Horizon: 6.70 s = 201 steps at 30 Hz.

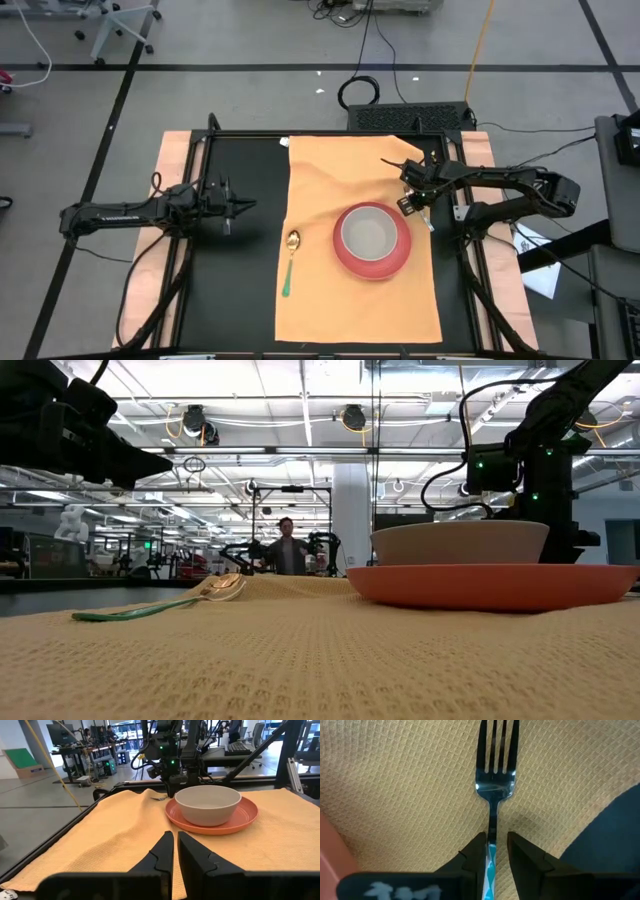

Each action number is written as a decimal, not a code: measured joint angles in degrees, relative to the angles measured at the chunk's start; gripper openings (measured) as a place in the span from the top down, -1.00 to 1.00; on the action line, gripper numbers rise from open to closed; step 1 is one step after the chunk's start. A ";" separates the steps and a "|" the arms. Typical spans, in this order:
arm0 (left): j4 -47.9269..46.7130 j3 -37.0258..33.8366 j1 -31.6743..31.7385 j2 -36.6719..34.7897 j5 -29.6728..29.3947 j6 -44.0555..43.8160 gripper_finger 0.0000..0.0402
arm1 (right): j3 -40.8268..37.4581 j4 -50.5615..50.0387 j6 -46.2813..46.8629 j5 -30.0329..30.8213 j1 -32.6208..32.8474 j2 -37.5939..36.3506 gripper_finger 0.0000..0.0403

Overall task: Set table place
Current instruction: Put the fork to the right of the plate on the napkin

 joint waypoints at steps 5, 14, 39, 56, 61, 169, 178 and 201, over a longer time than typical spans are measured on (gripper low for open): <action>0.01 0.00 0.02 0.00 0.05 0.00 0.85 | 0.00 0.04 -0.23 -1.35 -0.03 0.00 0.64; 0.02 0.00 0.00 -0.01 0.07 0.00 0.85 | 0.00 0.04 -0.47 -1.62 -0.02 0.00 0.64; 0.02 0.00 0.01 -0.01 0.07 0.00 0.85 | 0.11 0.04 -0.90 -3.12 -0.03 0.00 0.95; 0.02 0.00 0.02 0.00 0.07 -0.15 0.85 | 6.27 -3.51 -2.25 -2.62 -0.02 0.00 0.96; 0.02 0.00 0.02 0.00 0.16 -0.16 0.85 | 6.27 -4.16 -2.05 -2.60 -0.02 0.00 0.96; 1.29 0.00 0.01 0.00 0.77 -1.56 0.85 | 1.97 5.03 51.66 5.95 36.38 -12.39 0.98; 1.68 0.00 0.01 0.00 0.77 -1.73 0.85 | 1.97 5.27 51.66 5.98 35.70 -12.41 0.98; 1.70 0.00 -0.01 0.00 2.11 -1.73 0.85 | 1.97 7.52 52.71 5.98 34.42 -8.05 0.98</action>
